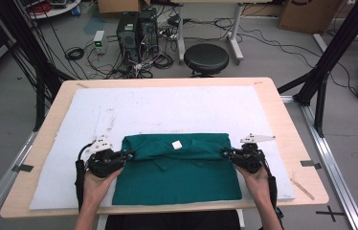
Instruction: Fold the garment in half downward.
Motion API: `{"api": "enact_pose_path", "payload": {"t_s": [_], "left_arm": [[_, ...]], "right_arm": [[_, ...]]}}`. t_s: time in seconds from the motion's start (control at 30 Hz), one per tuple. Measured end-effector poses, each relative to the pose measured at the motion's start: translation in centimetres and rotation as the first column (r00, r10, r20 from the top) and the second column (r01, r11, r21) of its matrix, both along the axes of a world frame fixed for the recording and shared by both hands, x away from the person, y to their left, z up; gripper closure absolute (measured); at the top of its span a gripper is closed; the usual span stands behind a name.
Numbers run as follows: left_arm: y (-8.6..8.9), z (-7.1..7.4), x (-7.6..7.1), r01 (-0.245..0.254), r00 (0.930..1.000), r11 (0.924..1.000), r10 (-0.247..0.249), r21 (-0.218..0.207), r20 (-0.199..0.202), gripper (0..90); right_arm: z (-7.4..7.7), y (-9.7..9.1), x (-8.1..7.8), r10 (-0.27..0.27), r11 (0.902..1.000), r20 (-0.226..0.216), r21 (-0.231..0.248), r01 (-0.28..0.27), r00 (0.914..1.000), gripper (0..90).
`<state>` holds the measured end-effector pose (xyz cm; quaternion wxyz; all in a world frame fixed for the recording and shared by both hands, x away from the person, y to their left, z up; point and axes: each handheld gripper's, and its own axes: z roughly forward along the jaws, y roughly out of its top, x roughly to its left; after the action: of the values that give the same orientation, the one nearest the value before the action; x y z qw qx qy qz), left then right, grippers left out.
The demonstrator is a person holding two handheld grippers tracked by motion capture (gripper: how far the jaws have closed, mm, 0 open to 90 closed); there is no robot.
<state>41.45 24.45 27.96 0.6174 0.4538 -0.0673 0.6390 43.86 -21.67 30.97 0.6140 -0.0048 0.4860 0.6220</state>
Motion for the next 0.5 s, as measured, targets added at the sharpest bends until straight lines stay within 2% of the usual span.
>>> {"api": "enact_pose_path", "payload": {"t_s": [0.17,0.37,0.43,0.5], "left_arm": [[-0.1,-1.2,0.1,-0.017,0.9997,0.9998,0.017,0.005,-0.019,85.4],[-0.1,-2.8,0.3,-0.005,0.9994,0.9999,0.006,0.015,-0.033,85.3],[-0.1,-3.3,0.7,-0.027,0.9986,0.9996,0.027,0.010,-0.046,85.3],[-0.1,-3.6,1.3,-0.022,0.9979,0.9997,0.022,0.007,-0.061,85.1]], "right_arm": [[-1.3,-0.1,0.1,-0.014,0.9998,-0.006,-0.011,0.014,0.9999,84.4],[-3.0,-0.2,0.3,-0.018,0.9994,-0.008,-0.029,0.017,0.9998,84.3],[-3.5,-0.3,0.4,-0.015,0.9988,-0.021,-0.047,0.014,0.9997,84.1],[-3.9,-0.2,0.6,-0.031,0.9978,-0.025,-0.059,0.029,0.9992,83.0]]}}
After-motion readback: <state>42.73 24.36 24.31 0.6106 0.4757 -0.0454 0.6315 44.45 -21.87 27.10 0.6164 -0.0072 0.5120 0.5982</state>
